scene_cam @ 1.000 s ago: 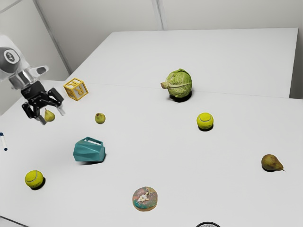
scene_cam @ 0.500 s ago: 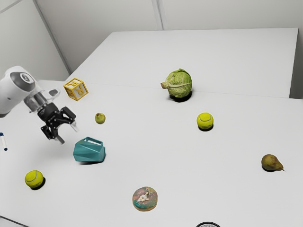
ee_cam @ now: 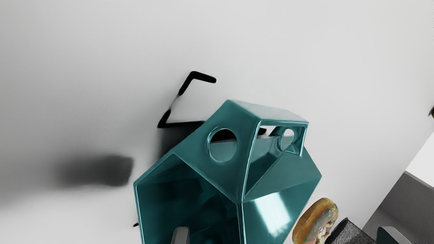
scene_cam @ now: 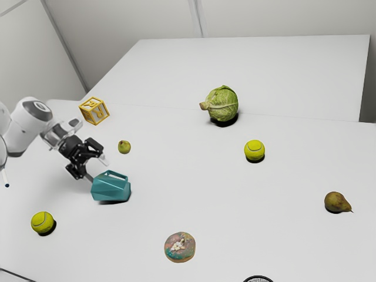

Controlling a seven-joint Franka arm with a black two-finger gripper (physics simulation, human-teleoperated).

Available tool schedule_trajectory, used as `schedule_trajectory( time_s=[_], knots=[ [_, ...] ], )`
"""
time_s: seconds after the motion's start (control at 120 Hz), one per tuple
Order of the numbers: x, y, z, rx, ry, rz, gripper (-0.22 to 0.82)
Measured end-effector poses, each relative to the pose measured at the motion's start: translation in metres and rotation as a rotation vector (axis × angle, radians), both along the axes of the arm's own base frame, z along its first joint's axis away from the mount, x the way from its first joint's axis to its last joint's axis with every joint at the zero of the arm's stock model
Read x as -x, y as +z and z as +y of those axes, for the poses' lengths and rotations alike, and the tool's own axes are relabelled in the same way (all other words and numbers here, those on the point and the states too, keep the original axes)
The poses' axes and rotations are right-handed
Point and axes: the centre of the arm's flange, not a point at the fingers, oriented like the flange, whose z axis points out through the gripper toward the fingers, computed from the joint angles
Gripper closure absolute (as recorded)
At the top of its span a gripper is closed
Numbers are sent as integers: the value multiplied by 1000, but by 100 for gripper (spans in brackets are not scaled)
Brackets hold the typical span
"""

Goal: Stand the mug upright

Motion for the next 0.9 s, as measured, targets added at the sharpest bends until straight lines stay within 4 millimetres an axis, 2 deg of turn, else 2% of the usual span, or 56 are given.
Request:
schedule_trajectory(
  time_s=[0.167,0.333,0.383,0.517,0.6,0.767,0.9],
  knots=[
    [5,-11,-8,47,13,7,0],
    [3,-12,-13,63,12,2,1],
    [2,-12,-14,62,9,1,9],
    [2,-11,-17,60,-1,13,43],
    [2,-10,-18,60,-2,21,57],
    [-4,0,-29,51,-18,18,70],
    [-11,17,-49,33,-42,12,75]
  ],
)
